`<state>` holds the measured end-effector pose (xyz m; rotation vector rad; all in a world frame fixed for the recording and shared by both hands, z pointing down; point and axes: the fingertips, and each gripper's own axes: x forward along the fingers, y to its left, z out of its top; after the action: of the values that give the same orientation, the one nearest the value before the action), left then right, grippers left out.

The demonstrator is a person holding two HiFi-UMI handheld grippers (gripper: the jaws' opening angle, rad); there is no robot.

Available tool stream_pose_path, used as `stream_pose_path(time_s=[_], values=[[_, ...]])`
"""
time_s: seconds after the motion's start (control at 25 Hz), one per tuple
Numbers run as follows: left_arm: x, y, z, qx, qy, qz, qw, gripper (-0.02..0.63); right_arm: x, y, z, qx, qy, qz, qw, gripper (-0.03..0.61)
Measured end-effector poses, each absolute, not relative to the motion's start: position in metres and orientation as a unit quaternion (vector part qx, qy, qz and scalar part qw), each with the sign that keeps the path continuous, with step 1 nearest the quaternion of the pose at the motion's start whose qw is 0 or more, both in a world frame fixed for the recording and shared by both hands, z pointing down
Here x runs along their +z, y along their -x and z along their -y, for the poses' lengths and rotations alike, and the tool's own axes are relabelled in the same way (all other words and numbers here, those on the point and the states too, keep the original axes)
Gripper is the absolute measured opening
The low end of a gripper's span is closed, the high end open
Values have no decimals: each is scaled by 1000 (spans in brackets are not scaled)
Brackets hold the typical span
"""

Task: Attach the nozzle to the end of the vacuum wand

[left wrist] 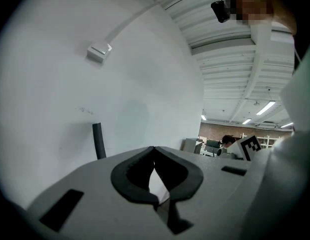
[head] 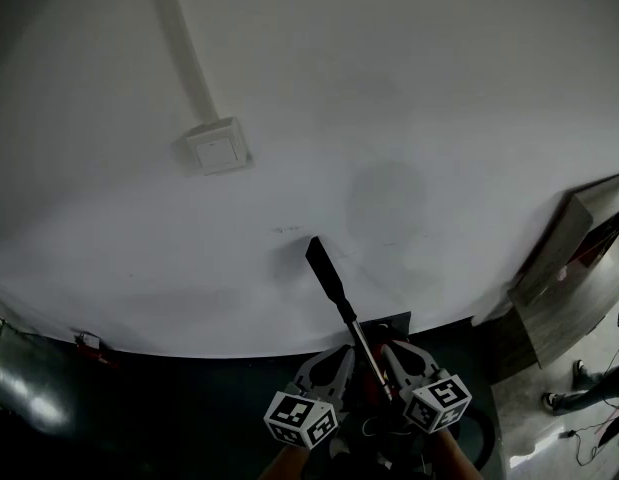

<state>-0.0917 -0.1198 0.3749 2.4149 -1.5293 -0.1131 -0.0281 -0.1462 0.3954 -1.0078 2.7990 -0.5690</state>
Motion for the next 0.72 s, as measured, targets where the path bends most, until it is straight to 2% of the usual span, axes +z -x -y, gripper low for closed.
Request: stream_pose_path(time_s=[0.44, 0.72], values=[[363, 80, 115, -51, -840, 524, 131, 5, 375, 19, 132, -188, 332, -920, 91, 17], [365, 85, 112, -48, -836, 532, 127, 3, 374, 20, 129, -182, 330, -922, 88, 17]])
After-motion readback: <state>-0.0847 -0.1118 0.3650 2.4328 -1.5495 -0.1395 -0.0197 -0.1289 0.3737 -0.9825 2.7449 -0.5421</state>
